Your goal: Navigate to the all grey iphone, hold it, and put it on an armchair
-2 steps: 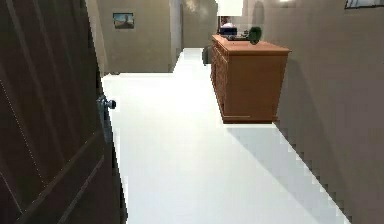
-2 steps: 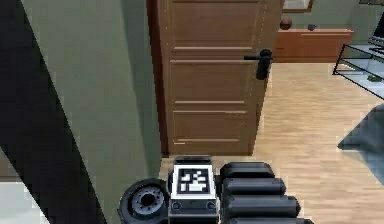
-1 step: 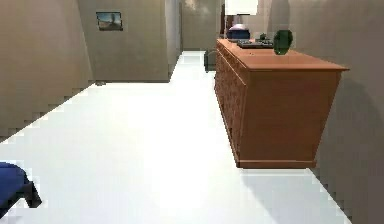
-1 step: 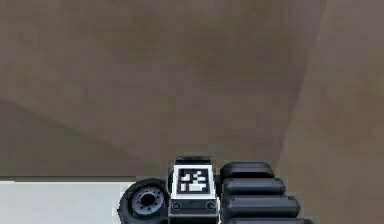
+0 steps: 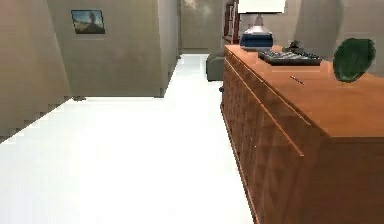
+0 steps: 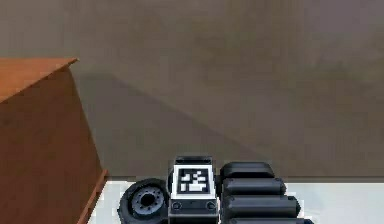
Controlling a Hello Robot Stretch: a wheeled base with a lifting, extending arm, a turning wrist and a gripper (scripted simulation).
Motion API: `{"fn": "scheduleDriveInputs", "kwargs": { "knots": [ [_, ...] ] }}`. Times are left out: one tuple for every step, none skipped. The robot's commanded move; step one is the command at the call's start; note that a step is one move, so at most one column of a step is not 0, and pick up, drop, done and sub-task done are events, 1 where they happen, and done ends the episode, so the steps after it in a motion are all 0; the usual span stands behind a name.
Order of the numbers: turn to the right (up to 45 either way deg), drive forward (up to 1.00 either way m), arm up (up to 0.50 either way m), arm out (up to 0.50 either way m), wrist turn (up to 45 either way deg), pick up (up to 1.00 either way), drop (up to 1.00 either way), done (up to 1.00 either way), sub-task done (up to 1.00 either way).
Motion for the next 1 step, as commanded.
{"fn": "scheduleDriveInputs", "kwargs": {
  "knots": [
    [0.0,1.00,0.00,0.00,0.0,0.00,0.00,0.00,0.00]
  ]
}}
